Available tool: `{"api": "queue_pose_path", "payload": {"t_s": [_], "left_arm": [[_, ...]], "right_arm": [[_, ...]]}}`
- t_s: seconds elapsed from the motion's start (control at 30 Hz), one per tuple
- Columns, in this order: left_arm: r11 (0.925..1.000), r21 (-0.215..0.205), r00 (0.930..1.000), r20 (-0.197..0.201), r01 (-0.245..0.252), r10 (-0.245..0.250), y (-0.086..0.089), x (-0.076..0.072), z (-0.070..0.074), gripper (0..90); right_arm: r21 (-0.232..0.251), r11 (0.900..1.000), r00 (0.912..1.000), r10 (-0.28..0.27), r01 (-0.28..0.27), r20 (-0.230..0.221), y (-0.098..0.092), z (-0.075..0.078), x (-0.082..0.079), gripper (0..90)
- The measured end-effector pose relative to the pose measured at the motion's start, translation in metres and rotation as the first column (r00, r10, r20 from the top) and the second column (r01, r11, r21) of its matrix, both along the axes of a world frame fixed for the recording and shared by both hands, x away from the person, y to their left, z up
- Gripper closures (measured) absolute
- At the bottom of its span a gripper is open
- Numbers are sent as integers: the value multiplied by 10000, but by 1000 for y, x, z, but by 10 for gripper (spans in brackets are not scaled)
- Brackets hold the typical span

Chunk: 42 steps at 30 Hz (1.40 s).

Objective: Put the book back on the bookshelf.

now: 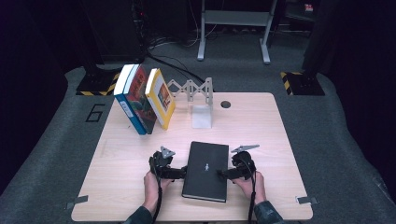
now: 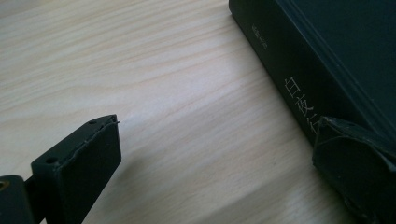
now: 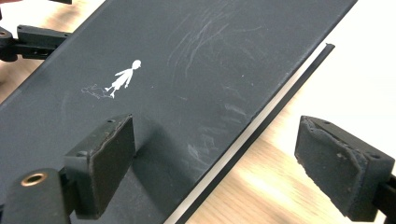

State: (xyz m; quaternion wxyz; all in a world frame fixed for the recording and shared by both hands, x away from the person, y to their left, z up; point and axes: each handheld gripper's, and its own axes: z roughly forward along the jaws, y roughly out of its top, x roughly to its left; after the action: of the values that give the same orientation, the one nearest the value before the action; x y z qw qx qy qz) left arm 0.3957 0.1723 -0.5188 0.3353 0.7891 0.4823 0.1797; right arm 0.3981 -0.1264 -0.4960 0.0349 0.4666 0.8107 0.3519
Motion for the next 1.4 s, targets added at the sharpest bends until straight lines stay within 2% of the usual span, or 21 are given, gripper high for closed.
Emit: {"api": "queue_pose_path", "payload": {"t_s": [0.13, 0.3, 0.47, 0.57, 0.7, 0.8, 0.87, 1.03, 1.4], "left_arm": [[10000, 41, 10000, 13, 51, -51, -7, 3, 0, 11], [10000, -25, 10000, -44, 45, -45, -12, 6, 0, 11], [10000, -73, 10000, -22, -2, 2, -17, 8, 0, 11], [9999, -104, 10000, -84, 43, -43, -19, 9, 0, 10], [9997, -243, 9999, -149, 3, -6, -26, 11, -1, 10], [9998, -175, 9999, -133, 31, -33, -29, 12, -1, 10], [9997, -238, 9998, -173, 76, -80, -32, 13, -1, 9], [9995, -280, 9997, -201, 139, -145, -39, 17, -1, 9], [9993, -311, 9993, -289, 227, -236, -51, 24, -1, 7]], "right_arm": [[-62, 10000, 9999, -10, 11, 114, -7, 0, 4, 120], [-142, 9999, 10000, -88, 88, -29, -12, 1, 6, 120], [-260, 9997, 9999, 43, -40, 107, -17, 2, 9, 120], [-291, 9996, 10000, -37, 37, -24, -19, 3, 10, 120], [-393, 9992, 9999, 43, -39, 118, -24, 3, 14, 120], [-491, 9988, 9999, 37, -29, 160, -28, 4, 16, 120], [-500, 9987, 10000, -79, 82, 59, -30, 5, 17, 120], [-627, 9979, 9997, -135, 147, 208, -38, 5, 20, 121], [-679, 9973, 9994, -275, 288, 195, -51, 6, 27, 121]]}}
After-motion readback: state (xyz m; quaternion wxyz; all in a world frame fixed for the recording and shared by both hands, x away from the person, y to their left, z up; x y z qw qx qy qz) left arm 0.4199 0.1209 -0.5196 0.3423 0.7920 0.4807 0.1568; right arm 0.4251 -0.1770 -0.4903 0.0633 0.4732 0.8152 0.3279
